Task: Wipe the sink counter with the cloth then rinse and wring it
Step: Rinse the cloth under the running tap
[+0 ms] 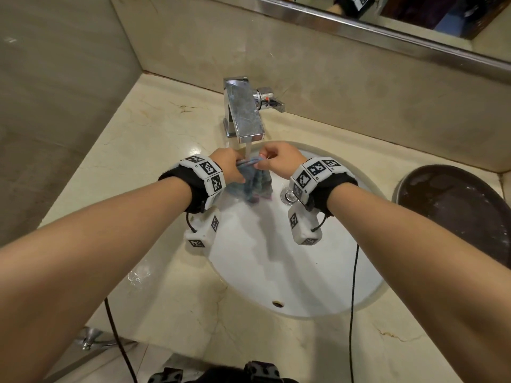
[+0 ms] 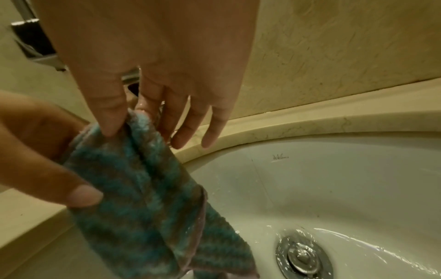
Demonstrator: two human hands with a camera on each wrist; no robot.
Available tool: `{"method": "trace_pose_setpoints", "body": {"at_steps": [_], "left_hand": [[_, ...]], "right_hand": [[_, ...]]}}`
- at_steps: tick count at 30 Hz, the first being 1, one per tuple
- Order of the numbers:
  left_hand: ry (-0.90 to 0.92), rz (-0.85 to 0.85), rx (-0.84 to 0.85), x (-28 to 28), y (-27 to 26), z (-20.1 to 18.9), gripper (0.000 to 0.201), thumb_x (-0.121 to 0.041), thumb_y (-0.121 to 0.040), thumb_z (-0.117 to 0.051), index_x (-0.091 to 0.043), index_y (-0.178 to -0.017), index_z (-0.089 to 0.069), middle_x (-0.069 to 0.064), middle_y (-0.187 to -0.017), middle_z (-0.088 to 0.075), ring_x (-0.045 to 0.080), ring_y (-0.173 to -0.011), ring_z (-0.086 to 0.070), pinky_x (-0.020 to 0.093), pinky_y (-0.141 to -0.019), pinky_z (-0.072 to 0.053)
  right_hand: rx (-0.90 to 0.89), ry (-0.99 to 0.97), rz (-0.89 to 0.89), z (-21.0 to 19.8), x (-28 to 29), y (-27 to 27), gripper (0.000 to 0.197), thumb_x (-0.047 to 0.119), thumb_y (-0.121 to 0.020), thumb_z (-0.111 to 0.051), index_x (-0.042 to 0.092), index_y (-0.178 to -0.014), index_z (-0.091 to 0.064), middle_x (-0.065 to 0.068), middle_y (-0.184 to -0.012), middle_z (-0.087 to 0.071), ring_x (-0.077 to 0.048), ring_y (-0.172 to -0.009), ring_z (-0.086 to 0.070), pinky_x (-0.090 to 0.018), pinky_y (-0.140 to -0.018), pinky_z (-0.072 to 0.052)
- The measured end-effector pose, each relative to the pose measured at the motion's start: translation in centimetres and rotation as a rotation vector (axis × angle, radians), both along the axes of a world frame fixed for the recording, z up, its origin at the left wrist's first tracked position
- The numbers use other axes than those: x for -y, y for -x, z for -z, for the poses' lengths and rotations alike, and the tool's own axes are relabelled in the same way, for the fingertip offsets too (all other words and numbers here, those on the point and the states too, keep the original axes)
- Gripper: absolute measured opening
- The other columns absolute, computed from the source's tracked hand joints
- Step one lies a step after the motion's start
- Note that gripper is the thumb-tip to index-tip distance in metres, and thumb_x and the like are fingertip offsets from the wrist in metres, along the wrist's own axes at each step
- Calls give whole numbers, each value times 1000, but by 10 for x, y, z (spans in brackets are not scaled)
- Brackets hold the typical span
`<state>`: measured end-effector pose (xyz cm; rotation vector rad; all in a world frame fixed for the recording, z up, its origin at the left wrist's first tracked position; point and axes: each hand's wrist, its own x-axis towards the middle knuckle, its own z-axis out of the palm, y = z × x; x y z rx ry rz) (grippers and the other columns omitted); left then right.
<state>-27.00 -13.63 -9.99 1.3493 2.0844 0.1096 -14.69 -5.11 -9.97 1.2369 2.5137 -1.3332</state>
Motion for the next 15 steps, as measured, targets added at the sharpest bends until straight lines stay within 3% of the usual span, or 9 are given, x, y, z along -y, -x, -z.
{"method": "trace_pose_setpoints", "body": {"at_steps": [3,6,8,12,15], "left_hand": [[42,-38,-83,0,4,3,29,-17,-80,-66,-9,-108,-66,14,-100,-67,33,-97,-62,35,-80,-48],[46,-51,-172,0,9,0,29,-26,-79,-65,-17,-106,-65,9,-97,-65,33,-99,-61,32,-79,-40],[31,-73,-179,-1,10,-1,27,-27,-80,-65,-15,-104,-65,7,-91,-61,32,-98,-60,32,-79,-37],[-69,-135,-123,-1,7,0,28,-24,-83,-60,-16,-110,-61,11,-110,-66,32,-104,-60,34,-87,-43],[-164,-202,57,-3,3,-1,32,-19,-83,-61,-12,-114,-61,13,-114,-66,32,-104,-60,32,-84,-45]], "right_hand": [[-62,46,8,0,-1,4,32,8,-81,-64,26,-63,-46,-3,-78,-56,-19,-77,-50,-29,-73,-39],[-90,57,40,1,-3,4,32,7,-80,-64,27,-63,-46,2,-71,-52,-19,-77,-48,-29,-73,-36],[-88,27,68,4,-6,2,31,8,-80,-64,28,-63,-47,1,-69,-52,-20,-75,-48,-29,-71,-37],[44,-102,18,1,-8,1,24,5,-80,-53,29,-76,-53,5,-59,-50,-21,-64,-48,-26,-62,-39],[125,-158,-75,-2,-4,-2,22,7,-83,-54,24,-94,-61,7,-65,-49,-18,-65,-47,-24,-62,-35]]}}
